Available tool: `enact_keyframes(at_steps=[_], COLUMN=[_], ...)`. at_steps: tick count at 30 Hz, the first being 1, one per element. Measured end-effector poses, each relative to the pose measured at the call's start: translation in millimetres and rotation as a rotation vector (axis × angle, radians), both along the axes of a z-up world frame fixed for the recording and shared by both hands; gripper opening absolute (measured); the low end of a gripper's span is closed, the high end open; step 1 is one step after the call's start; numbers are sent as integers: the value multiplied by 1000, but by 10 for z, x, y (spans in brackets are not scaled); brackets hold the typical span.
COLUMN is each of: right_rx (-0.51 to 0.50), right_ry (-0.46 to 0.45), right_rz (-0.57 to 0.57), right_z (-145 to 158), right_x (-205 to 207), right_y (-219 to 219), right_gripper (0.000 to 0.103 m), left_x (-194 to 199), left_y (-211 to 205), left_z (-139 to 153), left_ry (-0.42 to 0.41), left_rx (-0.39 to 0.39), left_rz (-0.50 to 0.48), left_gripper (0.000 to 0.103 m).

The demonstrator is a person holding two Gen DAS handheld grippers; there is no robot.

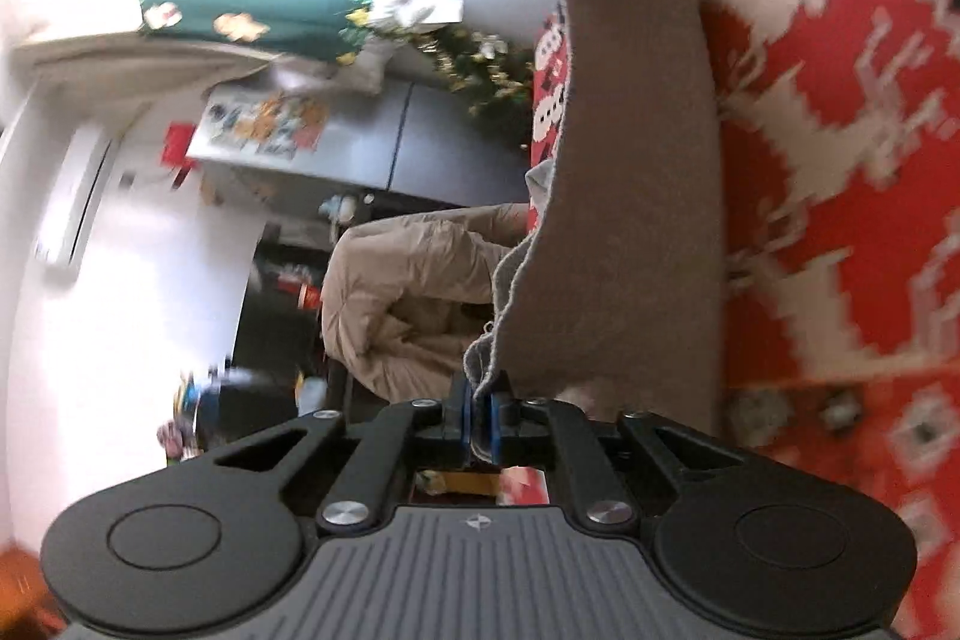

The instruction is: Fold clothes

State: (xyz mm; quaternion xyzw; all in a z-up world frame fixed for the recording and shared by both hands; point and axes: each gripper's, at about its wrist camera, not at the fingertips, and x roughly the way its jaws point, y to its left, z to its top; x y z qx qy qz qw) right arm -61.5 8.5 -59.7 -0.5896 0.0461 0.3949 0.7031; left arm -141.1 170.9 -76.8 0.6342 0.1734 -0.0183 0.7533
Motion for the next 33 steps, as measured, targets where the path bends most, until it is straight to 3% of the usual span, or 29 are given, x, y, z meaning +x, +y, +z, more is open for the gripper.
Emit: enact_keyframes(at_steps=[6,10,13,15,16,17,20,23,27,33], right_rx=[-88,-144,-202,-216,-213,-202,-164,-105,61,357], right_ry=[82,145,200,262,297,335,471,567,672,788], right_rz=[62,93,89,71,61,50,7,-57,-174,-395], right_z=[22,-20,-267,-393,-425,-425,-350,-209,52,322], right_x=[912,1499,1790,1945,2008,2058,2175,2265,2304,2354], right_y=[449,741,886,949,969,981,974,959,846,491], right_gripper=[4,4,5,13,18,27,43,51,66,66], left_x=[815,1290,1509,1594,1618,1642,1743,1852,1828,1512], left_y=[381,608,687,711,737,772,918,1167,1580,1870], left_z=[8,-174,-324,-352,-317,-263,-67,152,386,424], left_ry=[121,237,324,392,418,443,523,533,468,370], left_rx=[32,-14,-76,-151,-202,-259,-437,-613,-863,-1199], left_rz=[-4,32,78,117,136,156,234,357,515,638], left_gripper=[8,10,16,28,44,51,55,62,62,60])
